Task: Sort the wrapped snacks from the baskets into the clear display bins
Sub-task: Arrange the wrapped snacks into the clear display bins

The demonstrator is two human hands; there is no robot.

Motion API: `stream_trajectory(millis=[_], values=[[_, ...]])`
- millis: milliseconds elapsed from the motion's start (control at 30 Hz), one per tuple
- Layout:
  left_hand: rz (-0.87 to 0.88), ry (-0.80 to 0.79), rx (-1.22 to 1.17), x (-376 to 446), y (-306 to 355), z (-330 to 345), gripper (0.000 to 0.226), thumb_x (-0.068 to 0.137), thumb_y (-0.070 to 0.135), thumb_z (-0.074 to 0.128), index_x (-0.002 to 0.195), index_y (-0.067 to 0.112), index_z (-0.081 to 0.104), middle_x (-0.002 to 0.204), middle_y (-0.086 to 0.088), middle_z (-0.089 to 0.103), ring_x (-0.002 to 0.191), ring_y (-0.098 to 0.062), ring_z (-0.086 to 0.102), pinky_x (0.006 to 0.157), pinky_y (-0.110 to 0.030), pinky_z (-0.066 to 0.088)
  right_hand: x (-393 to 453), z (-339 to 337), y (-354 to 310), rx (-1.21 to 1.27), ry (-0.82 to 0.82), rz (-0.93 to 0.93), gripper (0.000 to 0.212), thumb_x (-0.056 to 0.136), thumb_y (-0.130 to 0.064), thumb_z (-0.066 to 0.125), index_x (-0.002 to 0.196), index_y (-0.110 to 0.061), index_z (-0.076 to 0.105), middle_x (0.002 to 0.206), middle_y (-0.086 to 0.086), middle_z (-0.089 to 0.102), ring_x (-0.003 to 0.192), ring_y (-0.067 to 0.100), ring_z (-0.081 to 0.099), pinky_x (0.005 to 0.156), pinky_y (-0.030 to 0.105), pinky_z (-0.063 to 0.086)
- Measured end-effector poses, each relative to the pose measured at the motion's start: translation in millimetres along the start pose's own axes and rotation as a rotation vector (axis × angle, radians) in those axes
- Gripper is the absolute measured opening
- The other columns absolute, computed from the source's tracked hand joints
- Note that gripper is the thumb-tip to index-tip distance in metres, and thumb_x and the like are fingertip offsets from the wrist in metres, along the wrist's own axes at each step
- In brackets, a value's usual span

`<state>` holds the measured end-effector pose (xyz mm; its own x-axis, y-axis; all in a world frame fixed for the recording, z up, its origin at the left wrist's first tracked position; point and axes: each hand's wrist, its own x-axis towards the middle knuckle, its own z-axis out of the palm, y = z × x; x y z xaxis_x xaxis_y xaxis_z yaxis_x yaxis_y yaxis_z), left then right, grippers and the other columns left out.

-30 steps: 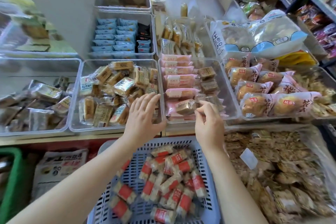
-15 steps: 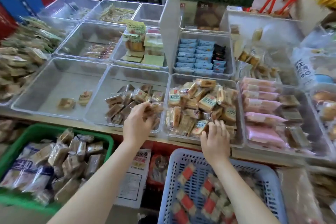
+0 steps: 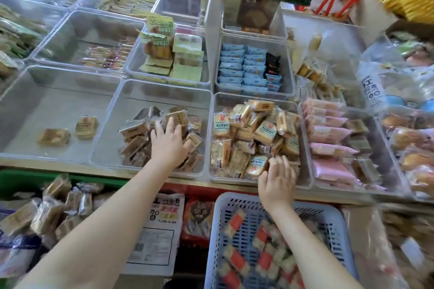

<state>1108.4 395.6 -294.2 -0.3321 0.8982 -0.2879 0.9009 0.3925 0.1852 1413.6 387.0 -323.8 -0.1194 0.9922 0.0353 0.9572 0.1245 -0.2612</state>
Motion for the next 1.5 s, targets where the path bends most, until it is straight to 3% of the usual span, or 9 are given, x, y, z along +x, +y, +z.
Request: stream_trajectory(millis=[233,333,467,667,800,967,1133,1333,1500], values=[[0.439,0.369,-0.315,-64,127,28,0.051,0.094,0.04,0.043,0.134,0.012,0.058,0.147,-0.012,0.049,0.14,-0.034,0.037,0.112,-0.055,0.034,4,-31,14,0.212,-0.057,-0.035,0.039,0.1,-0.032,0.039,0.13,-0.012,0.054,0.15,0.009,0.043,0.148,0.026,0.022,0.123,0.043,0.016],[0.543,0.34,-0.314,-75,191,47,0.048,0.097,0.04,0.043,0.137,0.016,0.055,0.15,-0.008,0.046,0.144,-0.029,0.033,0.115,-0.051,0.03,6,-54,53,0.251,0.125,-0.053,0.036,0.094,-0.031,0.045,0.117,-0.008,0.062,0.133,0.014,0.057,0.132,0.032,0.044,0.112,0.047,0.037],[0.584,0.228,-0.199,-73,265,70,0.059,0.095,0.048,0.034,0.144,0.02,0.048,0.155,-0.006,0.04,0.148,-0.027,0.027,0.12,-0.051,0.019,21,-81,146,0.174,0.249,0.113,0.028,0.082,-0.008,0.067,0.109,-0.004,0.064,0.116,0.015,0.061,0.109,0.034,0.057,0.094,0.047,0.05],[0.432,0.032,-0.038,-70,306,102,0.075,0.092,0.065,0.008,0.158,0.031,0.012,0.165,-0.002,0.016,0.152,-0.028,0.005,0.119,-0.054,0.011,58,-104,255,0.135,0.109,0.443,0.033,0.088,-0.008,0.063,0.119,-0.008,0.055,0.124,0.014,0.053,0.118,0.031,0.048,0.098,0.041,0.041],[0.411,0.053,0.014,-70,309,104,0.073,0.094,0.064,0.015,0.158,0.03,0.013,0.164,-0.002,0.02,0.152,-0.028,0.007,0.118,-0.054,0.015,85,-95,289,0.084,-0.068,0.552,0.045,0.089,-0.021,0.07,0.128,-0.013,0.05,0.128,0.015,0.051,0.12,0.034,0.051,0.098,0.046,0.046],[0.401,0.056,0.055,-68,310,104,0.074,0.092,0.065,0.016,0.158,0.03,0.016,0.163,-0.003,0.023,0.152,-0.028,0.007,0.117,-0.053,0.017,94,-91,291,0.105,-0.079,0.587,0.046,0.086,-0.023,0.072,0.125,-0.017,0.049,0.128,0.013,0.054,0.122,0.035,0.049,0.097,0.046,0.041],[0.407,0.068,0.053,-68,310,104,0.073,0.093,0.064,0.017,0.157,0.029,0.019,0.162,-0.004,0.026,0.151,-0.03,0.01,0.116,-0.054,0.018,72,-107,272,0.439,0.237,0.518,0.033,0.083,-0.021,0.07,0.115,-0.018,0.062,0.113,0.009,0.053,0.11,0.029,0.051,0.092,0.042,0.048],[0.405,0.07,-0.163,-88,299,80,0.073,0.095,0.06,0.043,0.155,0.025,0.022,0.163,-0.006,0.018,0.152,-0.028,0.004,0.122,-0.05,0.008,43,-137,212,0.594,0.365,0.349,0.036,0.082,-0.011,0.07,0.118,-0.013,0.067,0.115,0.003,0.047,0.113,0.019,0.047,0.101,0.032,0.043],[0.515,0.175,-0.412,-109,259,25,0.08,0.085,0.06,0.056,0.153,0.028,0.027,0.161,0.0,0.022,0.147,-0.024,0.022,0.118,-0.044,0.026,27,-154,146,0.728,0.146,0.208,0.038,0.083,-0.021,0.069,0.12,-0.026,0.061,0.117,-0.006,0.054,0.112,0.012,0.051,0.099,0.03,0.044]])
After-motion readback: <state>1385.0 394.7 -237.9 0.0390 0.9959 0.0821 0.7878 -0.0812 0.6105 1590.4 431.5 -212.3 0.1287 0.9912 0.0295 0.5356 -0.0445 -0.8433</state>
